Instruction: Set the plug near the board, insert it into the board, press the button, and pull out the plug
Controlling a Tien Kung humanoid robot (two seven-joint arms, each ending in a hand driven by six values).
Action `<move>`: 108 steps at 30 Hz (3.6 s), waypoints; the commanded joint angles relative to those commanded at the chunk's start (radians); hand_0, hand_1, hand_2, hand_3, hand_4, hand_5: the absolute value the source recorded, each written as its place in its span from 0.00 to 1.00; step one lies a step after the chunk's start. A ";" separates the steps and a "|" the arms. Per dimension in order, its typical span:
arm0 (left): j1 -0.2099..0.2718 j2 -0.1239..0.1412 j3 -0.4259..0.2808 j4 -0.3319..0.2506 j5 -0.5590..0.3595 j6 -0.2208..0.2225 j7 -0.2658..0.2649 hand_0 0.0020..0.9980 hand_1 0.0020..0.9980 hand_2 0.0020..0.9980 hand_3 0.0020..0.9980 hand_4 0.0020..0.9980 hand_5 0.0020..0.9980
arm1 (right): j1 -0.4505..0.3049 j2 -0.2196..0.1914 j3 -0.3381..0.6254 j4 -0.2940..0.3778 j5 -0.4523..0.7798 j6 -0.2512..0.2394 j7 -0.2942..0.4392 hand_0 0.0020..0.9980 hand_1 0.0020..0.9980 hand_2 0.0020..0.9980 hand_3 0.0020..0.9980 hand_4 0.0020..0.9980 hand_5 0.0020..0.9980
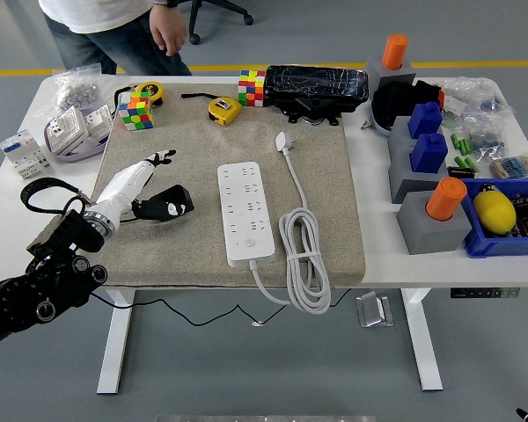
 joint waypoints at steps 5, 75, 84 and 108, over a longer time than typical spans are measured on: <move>0.028 0.004 -0.064 -0.030 -0.063 0.074 -0.092 0.72 0.79 0.81 0.86 1.00 0.40 | 0.004 0.000 0.002 0.000 -0.001 0.000 0.000 0.60 0.66 0.63 0.56 0.97 0.58; 0.304 0.017 -0.533 -0.206 -0.494 0.085 -0.216 0.51 0.55 0.57 0.60 0.79 0.28 | -0.014 0.027 0.051 -0.022 -0.024 -0.004 -0.001 0.60 0.66 0.63 0.56 0.97 0.59; 0.311 0.023 -0.544 -0.227 -0.488 0.079 -0.208 0.50 0.54 0.56 0.60 0.79 0.29 | -0.018 0.039 0.066 -0.022 -0.030 -0.003 -0.001 0.60 0.66 0.64 0.56 0.98 0.59; 0.330 0.031 -0.557 -0.252 -0.479 0.070 -0.194 0.49 0.53 0.56 0.60 0.79 0.30 | -0.025 0.051 0.087 -0.028 -0.033 -0.005 -0.001 0.61 0.66 0.64 0.57 0.98 0.59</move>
